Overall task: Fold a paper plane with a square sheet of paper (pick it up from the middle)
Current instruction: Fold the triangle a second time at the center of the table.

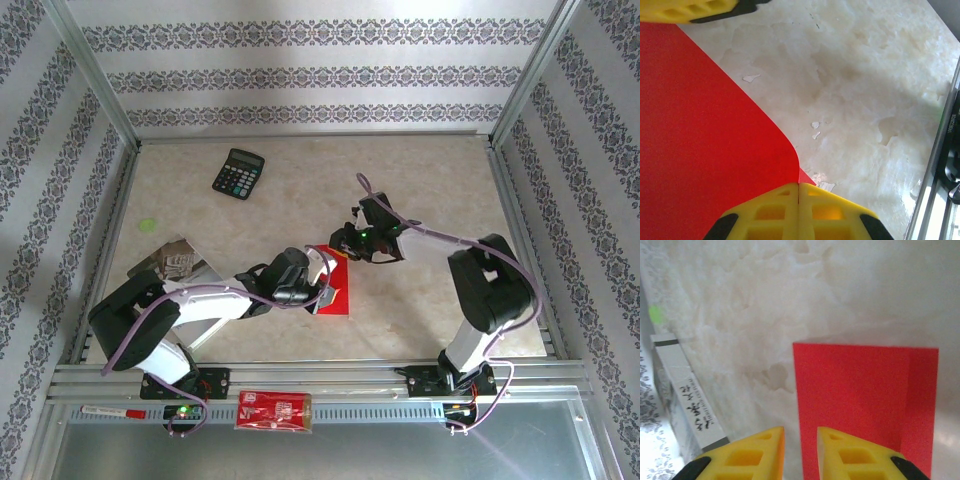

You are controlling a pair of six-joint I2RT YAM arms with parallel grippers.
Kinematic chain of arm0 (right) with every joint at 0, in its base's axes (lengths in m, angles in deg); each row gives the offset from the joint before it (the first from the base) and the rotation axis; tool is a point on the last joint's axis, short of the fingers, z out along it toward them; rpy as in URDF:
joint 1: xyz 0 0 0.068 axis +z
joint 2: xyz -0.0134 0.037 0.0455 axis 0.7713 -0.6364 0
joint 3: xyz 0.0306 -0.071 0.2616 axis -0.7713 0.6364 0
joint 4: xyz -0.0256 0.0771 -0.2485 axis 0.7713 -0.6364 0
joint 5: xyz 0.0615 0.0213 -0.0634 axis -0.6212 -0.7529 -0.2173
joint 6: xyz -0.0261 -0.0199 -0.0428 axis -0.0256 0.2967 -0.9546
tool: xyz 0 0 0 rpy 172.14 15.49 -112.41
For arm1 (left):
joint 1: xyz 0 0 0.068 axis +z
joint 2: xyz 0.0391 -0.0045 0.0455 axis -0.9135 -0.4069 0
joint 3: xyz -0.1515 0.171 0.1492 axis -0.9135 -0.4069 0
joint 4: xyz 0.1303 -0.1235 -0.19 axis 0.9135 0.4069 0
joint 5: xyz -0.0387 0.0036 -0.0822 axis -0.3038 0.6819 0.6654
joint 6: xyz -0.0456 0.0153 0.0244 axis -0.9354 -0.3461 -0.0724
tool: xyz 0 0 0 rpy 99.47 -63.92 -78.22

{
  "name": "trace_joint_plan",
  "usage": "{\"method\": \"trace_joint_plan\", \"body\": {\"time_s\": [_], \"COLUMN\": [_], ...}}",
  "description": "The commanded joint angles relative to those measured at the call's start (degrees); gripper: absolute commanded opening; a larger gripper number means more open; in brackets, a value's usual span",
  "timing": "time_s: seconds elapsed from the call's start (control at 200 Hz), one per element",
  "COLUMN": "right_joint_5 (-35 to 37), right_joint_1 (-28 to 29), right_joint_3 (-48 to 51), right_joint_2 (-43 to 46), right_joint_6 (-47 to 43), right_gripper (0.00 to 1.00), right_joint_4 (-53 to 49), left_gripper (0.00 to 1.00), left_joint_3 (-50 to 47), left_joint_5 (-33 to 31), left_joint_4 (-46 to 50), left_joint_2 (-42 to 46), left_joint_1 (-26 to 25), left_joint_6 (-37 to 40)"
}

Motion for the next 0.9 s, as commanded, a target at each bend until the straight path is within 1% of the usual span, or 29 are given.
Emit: {"method": "trace_joint_plan", "body": {"time_s": [0.0,0.175,0.565,0.899], "right_joint_5": [-0.72,-1.02,0.8,1.13], "right_joint_1": [0.0,-0.75,-1.19,-1.3], "right_joint_3": [-2.71,-2.36,-2.69,-1.69], "right_joint_2": [-3.33,-5.98,-8.23,-8.41], "right_joint_6": [-3.59,-5.85,-12.27,-12.79], "right_gripper": [0.23,0.22,0.21,0.21], "right_joint_4": [-1.31,-1.95,-7.18,-7.52], "left_gripper": [0.0,0.0,0.0,0.0], "left_joint_3": [-0.47,-0.05,2.69,5.92], "left_joint_5": [2.49,2.85,10.63,12.76], "left_joint_4": [-2.99,-2.64,-2.56,2.92], "left_joint_2": [-0.58,-1.65,-7.02,-8.36], "left_joint_1": [0.92,1.8,7.91,11.92], "left_joint_6": [-1.99,-2.36,-4.85,-1.94]}}
